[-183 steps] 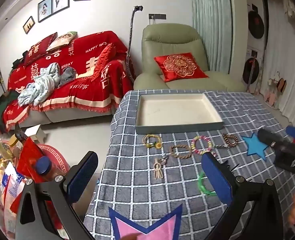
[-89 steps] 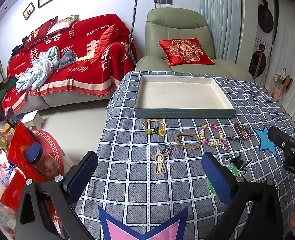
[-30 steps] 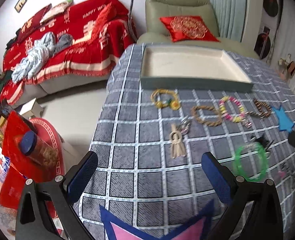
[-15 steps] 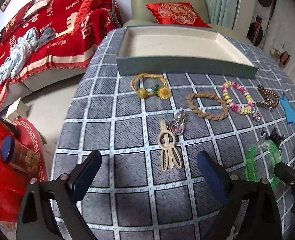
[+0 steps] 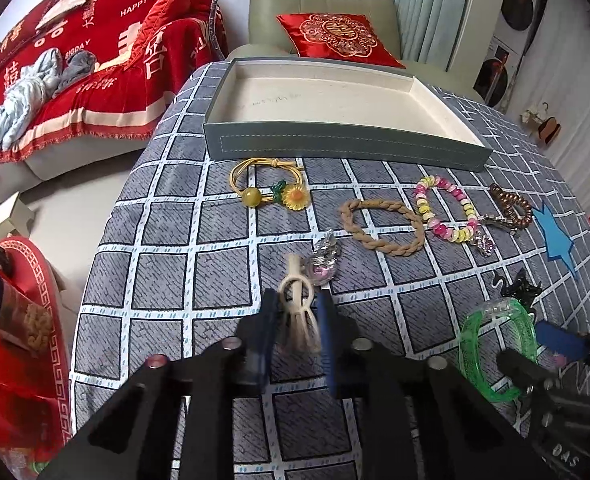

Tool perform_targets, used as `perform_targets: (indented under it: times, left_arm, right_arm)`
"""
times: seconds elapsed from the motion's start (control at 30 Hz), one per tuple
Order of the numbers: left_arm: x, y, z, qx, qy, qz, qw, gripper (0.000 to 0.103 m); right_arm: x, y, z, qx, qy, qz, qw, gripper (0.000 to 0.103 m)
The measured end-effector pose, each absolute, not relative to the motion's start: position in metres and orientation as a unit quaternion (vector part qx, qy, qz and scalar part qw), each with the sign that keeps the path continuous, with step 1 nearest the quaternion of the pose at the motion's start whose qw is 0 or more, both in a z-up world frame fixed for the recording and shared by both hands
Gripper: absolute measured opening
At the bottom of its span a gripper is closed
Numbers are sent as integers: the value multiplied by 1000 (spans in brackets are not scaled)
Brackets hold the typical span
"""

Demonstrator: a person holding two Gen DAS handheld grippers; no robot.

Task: Organize jewelry
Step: 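Grasp the beige hair clip with the left tool while the right tool grasps the green bangle, then carry the clip and bangle into the white tray and open both tools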

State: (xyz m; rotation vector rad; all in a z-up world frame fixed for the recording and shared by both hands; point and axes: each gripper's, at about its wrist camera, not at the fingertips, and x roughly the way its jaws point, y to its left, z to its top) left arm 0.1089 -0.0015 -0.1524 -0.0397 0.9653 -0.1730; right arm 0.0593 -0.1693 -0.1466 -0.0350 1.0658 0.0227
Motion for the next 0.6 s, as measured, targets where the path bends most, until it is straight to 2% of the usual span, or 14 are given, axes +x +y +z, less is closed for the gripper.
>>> perform_targets:
  times: [0.03, 0.07, 0.1, 0.17, 0.6]
  left_arm:
    - [109, 1, -152, -24, 465, -87, 881, 35]
    - [107, 2, -152, -28, 466, -89, 880, 35]
    - [106, 4, -151, -31, 467, -90, 879, 35]
    - [101, 6, -148, -38, 464, -94, 880, 34]
    - [80, 8, -81, -25, 417, -115, 901, 35]
  right_arm:
    - [60, -169, -147, -17, 507, 13, 862, 31]
    - [59, -169, -146, -15, 506, 16, 862, 19]
    - [59, -170, -146, -10, 506, 18, 862, 13]
    - [57, -174, -145, 9, 507, 27, 862, 9]
    - [56, -208, -103, 86, 478, 67, 871, 8]
